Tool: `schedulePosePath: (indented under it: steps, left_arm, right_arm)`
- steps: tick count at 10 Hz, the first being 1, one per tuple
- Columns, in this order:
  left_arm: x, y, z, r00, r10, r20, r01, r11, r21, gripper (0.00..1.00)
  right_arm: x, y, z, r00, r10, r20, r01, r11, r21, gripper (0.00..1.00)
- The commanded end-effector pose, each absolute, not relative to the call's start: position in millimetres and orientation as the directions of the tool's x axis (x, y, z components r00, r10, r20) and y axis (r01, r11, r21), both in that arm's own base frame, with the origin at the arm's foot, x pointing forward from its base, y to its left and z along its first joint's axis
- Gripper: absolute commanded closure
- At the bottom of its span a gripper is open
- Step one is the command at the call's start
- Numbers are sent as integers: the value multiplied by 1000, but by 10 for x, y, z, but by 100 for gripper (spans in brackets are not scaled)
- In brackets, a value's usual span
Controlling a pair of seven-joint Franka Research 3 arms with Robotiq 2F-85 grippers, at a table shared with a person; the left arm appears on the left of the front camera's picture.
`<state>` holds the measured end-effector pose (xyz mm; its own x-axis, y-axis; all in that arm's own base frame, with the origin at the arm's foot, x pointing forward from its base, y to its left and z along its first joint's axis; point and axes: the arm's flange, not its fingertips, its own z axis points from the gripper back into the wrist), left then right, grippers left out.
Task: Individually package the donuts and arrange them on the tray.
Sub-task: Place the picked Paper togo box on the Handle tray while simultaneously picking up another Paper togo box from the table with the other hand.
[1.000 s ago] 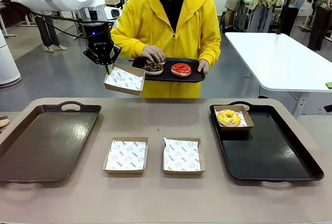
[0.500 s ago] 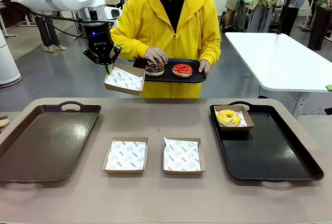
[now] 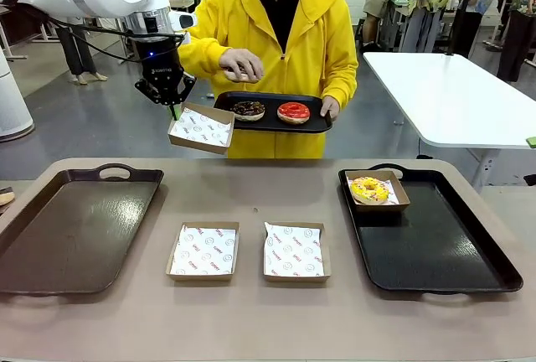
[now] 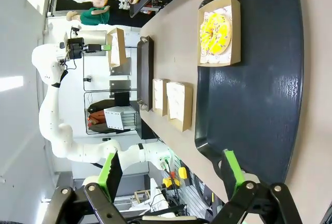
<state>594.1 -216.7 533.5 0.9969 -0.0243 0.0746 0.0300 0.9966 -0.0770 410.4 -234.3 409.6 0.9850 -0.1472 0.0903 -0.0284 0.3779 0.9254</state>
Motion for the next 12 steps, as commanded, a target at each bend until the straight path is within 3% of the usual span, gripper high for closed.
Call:
schedulePosePath:
  steps: [1, 12]
  left_arm:
    - [5894, -2134, 5329, 996, -40, 75, 46, 995, -83, 100]
    - [5894, -2134, 5329, 996, -40, 75, 46, 995, -83, 100]
  right_arm:
    - [4094, -2358, 4114, 986, -141, 93, -34, 370, 928, 0]
    - [4094, -2358, 4114, 986, -141, 93, -34, 370, 928, 0]
